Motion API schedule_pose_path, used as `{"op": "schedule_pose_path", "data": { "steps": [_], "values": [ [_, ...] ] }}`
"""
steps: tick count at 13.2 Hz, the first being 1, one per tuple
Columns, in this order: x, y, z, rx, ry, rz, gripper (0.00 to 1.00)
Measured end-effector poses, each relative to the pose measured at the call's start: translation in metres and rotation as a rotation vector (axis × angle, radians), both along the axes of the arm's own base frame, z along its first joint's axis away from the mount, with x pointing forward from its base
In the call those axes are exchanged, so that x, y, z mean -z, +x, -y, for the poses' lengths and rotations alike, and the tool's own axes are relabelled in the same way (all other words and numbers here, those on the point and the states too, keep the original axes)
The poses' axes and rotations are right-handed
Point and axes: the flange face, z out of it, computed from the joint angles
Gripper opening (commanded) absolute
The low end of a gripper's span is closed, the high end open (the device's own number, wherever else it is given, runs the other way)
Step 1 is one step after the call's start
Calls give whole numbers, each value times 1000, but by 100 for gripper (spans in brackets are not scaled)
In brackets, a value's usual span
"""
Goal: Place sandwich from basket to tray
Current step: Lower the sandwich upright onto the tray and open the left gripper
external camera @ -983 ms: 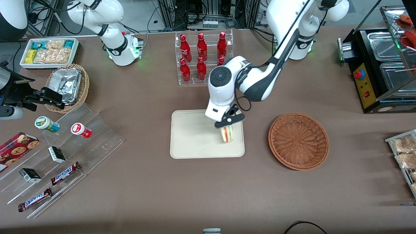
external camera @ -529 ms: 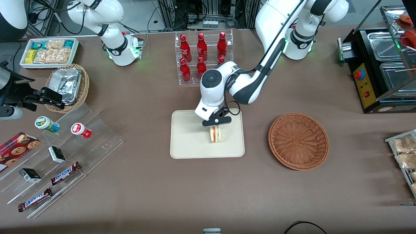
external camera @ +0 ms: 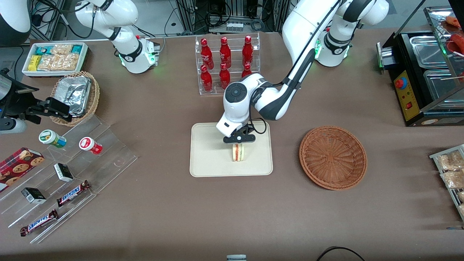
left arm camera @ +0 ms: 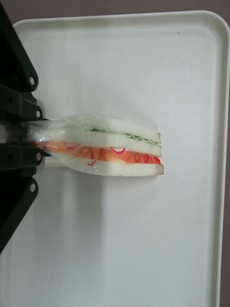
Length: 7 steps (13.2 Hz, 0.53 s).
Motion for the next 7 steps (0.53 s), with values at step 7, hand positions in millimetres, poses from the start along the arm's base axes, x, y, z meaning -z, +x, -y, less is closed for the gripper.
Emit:
{"op": "schedule_pose_path", "data": {
  "steps": [7],
  "values": [
    [2, 3, -2, -3, 9, -4, 99]
  ]
}}
